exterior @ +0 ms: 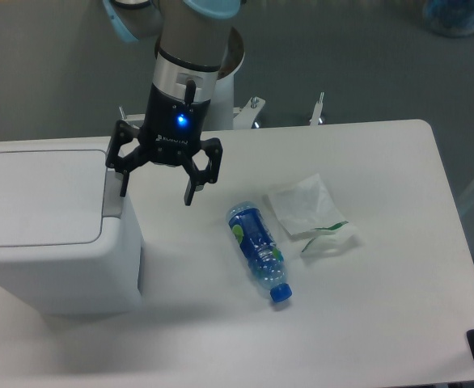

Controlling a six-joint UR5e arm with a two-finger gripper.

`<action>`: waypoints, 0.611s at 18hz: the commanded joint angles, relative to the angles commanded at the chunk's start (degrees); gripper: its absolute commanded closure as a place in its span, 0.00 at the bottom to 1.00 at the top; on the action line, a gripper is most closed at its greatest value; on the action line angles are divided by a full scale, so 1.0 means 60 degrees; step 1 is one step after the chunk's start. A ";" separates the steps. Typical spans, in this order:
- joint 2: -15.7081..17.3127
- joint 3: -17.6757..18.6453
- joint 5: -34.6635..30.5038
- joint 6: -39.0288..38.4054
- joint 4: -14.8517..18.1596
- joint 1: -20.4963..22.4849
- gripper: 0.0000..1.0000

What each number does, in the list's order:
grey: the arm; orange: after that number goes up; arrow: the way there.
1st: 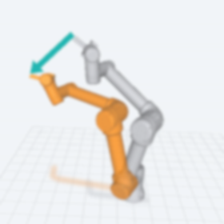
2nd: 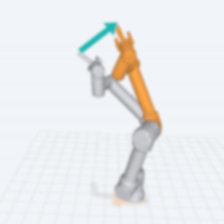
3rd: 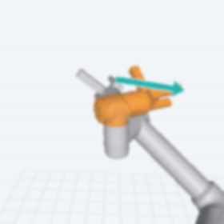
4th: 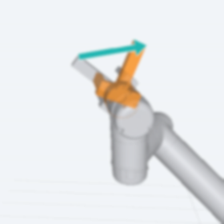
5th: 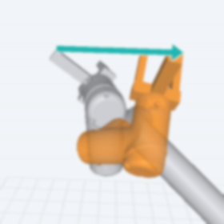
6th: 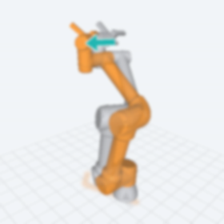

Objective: Open the trash can
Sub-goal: 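Press the gripper against the lid edge to flip the lid up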

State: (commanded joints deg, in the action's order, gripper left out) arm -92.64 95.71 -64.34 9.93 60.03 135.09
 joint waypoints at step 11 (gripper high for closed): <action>-0.0103 0.0132 -0.0044 0.0029 -0.0015 -0.0191 0.00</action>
State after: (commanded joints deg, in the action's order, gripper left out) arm -93.25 96.50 -64.60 10.11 59.94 133.95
